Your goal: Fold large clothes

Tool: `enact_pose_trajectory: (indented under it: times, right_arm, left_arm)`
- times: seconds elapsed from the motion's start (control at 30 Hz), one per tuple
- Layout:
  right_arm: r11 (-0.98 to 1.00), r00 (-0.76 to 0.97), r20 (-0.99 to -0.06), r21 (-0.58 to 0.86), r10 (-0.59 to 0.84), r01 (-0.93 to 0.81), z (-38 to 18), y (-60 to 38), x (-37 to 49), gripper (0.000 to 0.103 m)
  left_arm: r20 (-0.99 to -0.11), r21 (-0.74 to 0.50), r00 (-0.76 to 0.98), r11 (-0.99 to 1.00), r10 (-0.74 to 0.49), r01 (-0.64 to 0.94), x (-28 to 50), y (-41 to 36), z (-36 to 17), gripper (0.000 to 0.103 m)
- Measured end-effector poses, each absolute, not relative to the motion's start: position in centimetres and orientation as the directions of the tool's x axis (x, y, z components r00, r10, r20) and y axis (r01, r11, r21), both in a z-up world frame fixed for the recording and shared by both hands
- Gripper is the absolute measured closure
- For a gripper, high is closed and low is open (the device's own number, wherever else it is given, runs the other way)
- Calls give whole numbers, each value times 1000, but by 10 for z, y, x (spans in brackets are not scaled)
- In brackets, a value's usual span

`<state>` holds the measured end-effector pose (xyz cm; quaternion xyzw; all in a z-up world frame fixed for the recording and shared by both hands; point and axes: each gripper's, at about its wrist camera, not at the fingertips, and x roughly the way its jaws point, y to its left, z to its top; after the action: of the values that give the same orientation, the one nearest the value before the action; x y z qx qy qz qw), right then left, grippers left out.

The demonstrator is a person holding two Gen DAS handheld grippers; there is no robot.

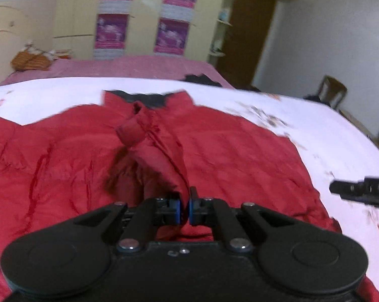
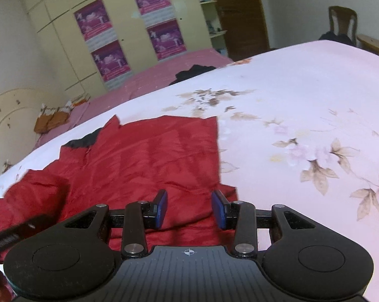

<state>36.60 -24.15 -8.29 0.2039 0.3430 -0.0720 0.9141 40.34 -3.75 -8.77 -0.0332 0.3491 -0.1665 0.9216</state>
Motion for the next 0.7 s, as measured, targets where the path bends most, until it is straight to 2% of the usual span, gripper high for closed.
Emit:
enact_pose_trajectory:
  times: [0.23, 0.27, 0.3, 0.33, 0.37, 0.4, 0.43, 0.47, 0.57, 0.67, 0.7]
  right_arm:
    - [893, 765, -644, 352, 15, 279, -78, -266, 357, 63]
    - [891, 766, -643, 355, 14, 282, -77, -270, 356, 63]
    - [889, 766, -642, 361, 18, 282, -77, -272, 356, 63]
    - [887, 767, -642, 369, 26, 279, -77, -274, 356, 63]
    - [885, 766, -642, 371, 26, 280, -76, -275, 356, 61]
    - [886, 766, -642, 365, 18, 285, -75, -276, 356, 38]
    - [888, 775, -632, 362, 9, 285, -73, -275, 355, 21]
    - [892, 789, -614, 357, -1, 279, -71, -274, 355, 10]
    - [898, 809, -584, 389, 70, 204, -66, -265, 360, 10]
    - [898, 810, -567, 420, 149, 129, -65, -248, 370, 12]
    - [897, 803, -571, 427, 173, 111, -67, -242, 375, 23]
  left_arm:
    - [-661, -187, 656, 927, -364, 325, 416, -75, -97, 96]
    - [-666, -188, 651, 926, -365, 327, 412, -75, -95, 91]
    - [-670, -193, 647, 926, -365, 324, 414, -78, -95, 77]
    - [-667, -211, 639, 920, -383, 331, 421, -82, -95, 70]
    - [-659, -231, 634, 911, -404, 341, 416, -84, -91, 48]
    - [-648, -243, 635, 904, -420, 350, 411, -84, -89, 22]
    - [-633, -251, 639, 896, -437, 366, 406, -83, -85, 14]
    - [-618, -255, 641, 888, -455, 384, 400, -81, -81, 15]
    - [-606, -286, 642, 882, -470, 375, 388, -59, -70, 44]
    - [-565, -278, 735, 926, -374, 256, 374, -8, -60, 46]
    - [-561, -267, 765, 944, -317, 195, 371, 12, -59, 46]
